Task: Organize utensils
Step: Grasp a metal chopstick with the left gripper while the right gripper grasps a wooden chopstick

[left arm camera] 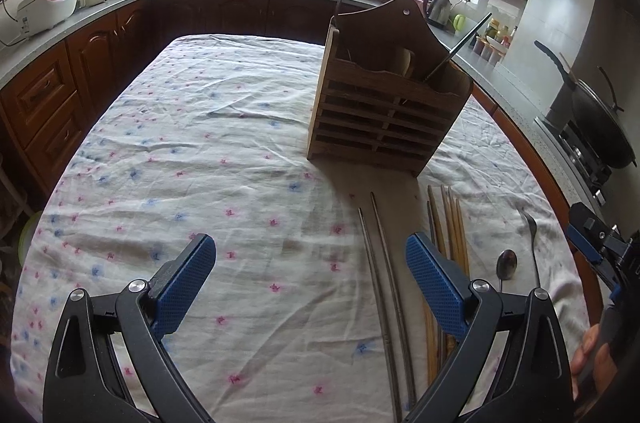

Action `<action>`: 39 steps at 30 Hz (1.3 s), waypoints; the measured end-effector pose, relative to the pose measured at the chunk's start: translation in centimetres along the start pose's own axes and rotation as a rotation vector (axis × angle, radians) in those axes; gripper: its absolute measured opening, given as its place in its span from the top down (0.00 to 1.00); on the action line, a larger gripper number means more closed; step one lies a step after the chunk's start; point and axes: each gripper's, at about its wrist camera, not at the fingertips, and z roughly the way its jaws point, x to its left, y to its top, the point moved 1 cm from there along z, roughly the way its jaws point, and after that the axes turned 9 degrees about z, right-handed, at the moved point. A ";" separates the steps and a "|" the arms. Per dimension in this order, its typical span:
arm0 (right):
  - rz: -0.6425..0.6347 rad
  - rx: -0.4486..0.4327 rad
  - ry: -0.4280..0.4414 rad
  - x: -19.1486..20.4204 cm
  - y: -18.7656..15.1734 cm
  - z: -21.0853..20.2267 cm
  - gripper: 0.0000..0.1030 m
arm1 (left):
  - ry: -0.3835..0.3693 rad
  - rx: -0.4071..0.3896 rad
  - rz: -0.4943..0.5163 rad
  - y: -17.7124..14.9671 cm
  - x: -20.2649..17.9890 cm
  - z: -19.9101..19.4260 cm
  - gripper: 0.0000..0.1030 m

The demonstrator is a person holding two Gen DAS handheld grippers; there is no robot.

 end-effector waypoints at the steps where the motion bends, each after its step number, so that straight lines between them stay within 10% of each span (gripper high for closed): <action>1: -0.006 0.015 -0.001 0.1 0.0 0.5 0.22 | -0.004 0.004 0.007 0.2 -0.2 0.3 0.05; 9: -0.001 0.146 -0.002 0.4 0.6 5.4 0.69 | -0.052 0.056 0.081 2.2 -2.3 3.6 0.27; 29: -0.062 0.339 -0.118 -0.4 1.8 15.6 0.83 | -0.121 0.271 0.225 4.1 -6.0 12.8 0.72; 39: -0.105 0.350 -0.156 -0.2 1.3 17.2 0.94 | -0.133 0.252 0.241 4.5 -6.9 13.2 0.95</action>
